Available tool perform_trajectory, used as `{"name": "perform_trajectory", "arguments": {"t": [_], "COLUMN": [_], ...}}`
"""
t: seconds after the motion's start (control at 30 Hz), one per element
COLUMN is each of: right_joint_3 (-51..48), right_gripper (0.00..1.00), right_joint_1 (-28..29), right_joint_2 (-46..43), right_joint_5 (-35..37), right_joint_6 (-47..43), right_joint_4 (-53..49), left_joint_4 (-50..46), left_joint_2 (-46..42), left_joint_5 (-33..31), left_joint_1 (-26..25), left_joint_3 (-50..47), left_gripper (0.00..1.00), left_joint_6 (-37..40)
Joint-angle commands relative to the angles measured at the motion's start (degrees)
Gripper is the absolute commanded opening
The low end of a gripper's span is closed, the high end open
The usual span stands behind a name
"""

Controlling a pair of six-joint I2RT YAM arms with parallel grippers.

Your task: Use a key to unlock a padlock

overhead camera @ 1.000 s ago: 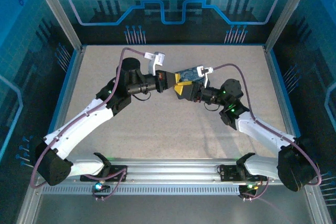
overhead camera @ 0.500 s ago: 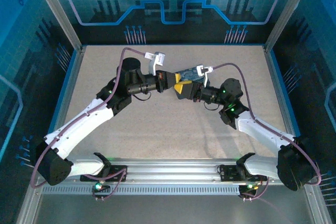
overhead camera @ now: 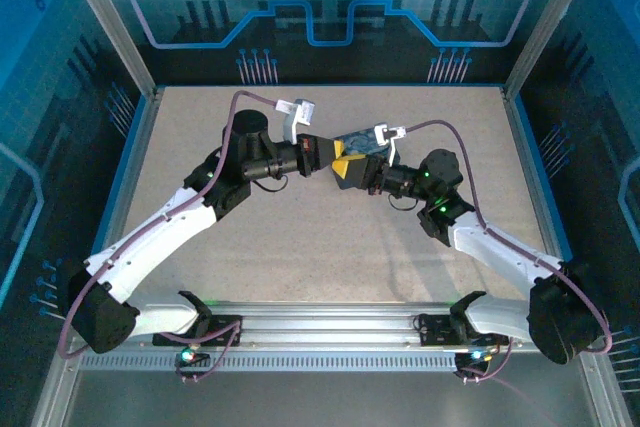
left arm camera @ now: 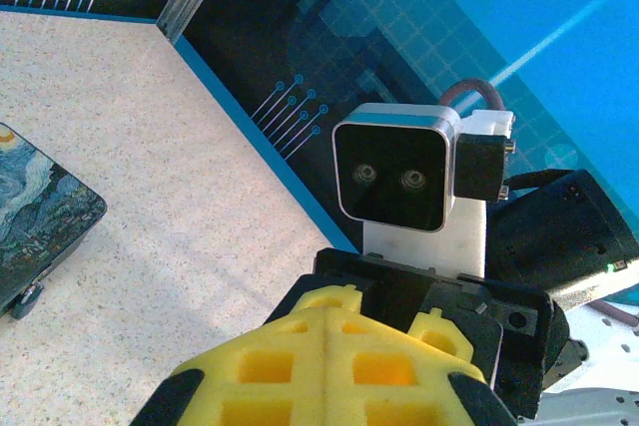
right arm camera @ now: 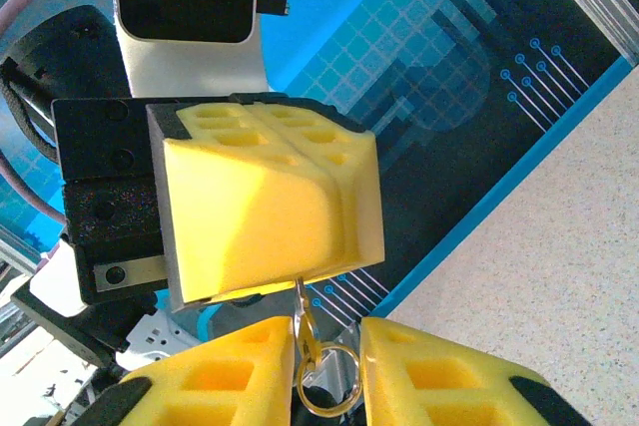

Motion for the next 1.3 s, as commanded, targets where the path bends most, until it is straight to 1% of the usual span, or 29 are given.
{"name": "perform_trajectory", "arguments": {"t": [0.0,0.1,0.17,0.3,0.6,0.73,0.93,1.27], "right_joint_3": [0.7,0.7,0.7,0.8,0.6,0.6,1.1,2.1], "right_gripper": [0.25,0.26,0.29,0.29,0.24,0.24,0.23,0.19], "right_joint_1": [0.5,0.5,0.5,0.5,0.5,0.6,0.6,0.6], "right_joint_2": [-1.5,-1.7,-1.8,-1.8,-2.0,-1.9,-1.4,0.7], "right_joint_5": [0.4,0.4,0.5,0.4,0.2,0.1,0.7,1.3], "right_joint_6": [-0.6,-0.7,-0.7,-0.6,-0.4,-0.2,0.1,1.1], "right_joint_4": [0.3,-0.1,-0.3,-0.2,-0.7,-0.5,-0.8,-0.1], "left_joint_4": [0.6,0.3,0.3,0.3,-0.3,-0.4,0.3,1.4], "left_joint_2": [0.3,0.2,0.4,0.3,0.2,0.3,0.2,0.6], "left_joint_5": [-1.0,-1.3,-1.3,-1.4,-3.3,-3.5,-2.6,-2.0], "left_joint_1": [0.2,0.2,0.2,0.2,0.3,0.3,0.3,0.3], "left_joint_3": [0.3,0.1,0.0,-0.2,-0.5,-0.6,-0.9,-1.3], "left_gripper": [0.0,0.0,0.0,0.0,0.0,0.0,0.0,0.0], "left_joint_6": [0.3,0.4,0.3,0.4,0.2,0.1,-0.1,-0.6]}}
